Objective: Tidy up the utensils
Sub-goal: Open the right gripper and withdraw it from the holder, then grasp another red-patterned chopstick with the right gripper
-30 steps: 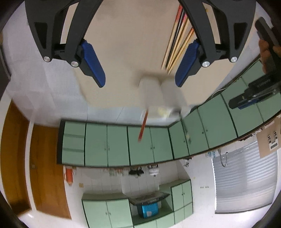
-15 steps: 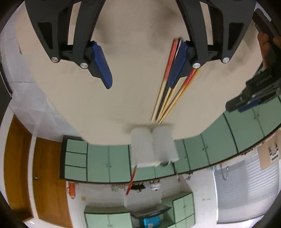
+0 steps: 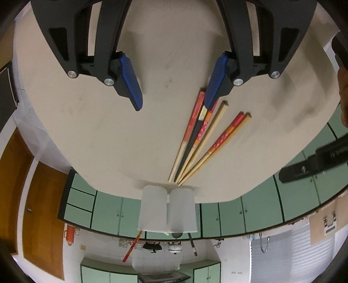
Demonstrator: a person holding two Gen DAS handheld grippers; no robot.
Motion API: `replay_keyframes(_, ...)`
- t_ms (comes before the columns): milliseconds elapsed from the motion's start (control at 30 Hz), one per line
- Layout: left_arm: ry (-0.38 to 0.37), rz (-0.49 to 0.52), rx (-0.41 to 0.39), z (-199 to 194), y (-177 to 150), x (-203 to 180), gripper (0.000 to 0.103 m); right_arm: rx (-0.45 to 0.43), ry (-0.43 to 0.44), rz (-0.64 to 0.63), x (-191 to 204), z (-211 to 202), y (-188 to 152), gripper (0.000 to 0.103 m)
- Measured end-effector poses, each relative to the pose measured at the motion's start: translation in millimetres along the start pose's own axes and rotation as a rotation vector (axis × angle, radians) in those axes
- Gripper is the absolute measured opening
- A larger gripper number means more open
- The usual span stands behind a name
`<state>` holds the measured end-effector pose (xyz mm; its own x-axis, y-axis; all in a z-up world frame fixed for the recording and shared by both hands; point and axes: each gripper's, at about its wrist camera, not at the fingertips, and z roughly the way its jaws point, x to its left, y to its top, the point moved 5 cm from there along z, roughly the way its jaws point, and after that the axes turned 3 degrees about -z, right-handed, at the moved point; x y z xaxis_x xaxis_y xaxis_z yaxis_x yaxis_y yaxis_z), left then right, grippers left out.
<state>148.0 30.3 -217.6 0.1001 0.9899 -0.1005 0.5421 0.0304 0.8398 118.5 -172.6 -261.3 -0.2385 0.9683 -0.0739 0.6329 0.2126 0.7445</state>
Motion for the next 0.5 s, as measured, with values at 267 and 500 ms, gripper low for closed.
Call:
replay_keyframes(267,-0.005,0.008,0.005,-2,-4,-4,0.055,0.024,-0.064,0.027,-19,6,-4,0.053)
replay_keyframes(500,-0.005,0.004,0.009,-2,-5,-5,0.055,0.005,-0.015,0.027,-19,-1,-8,0.049)
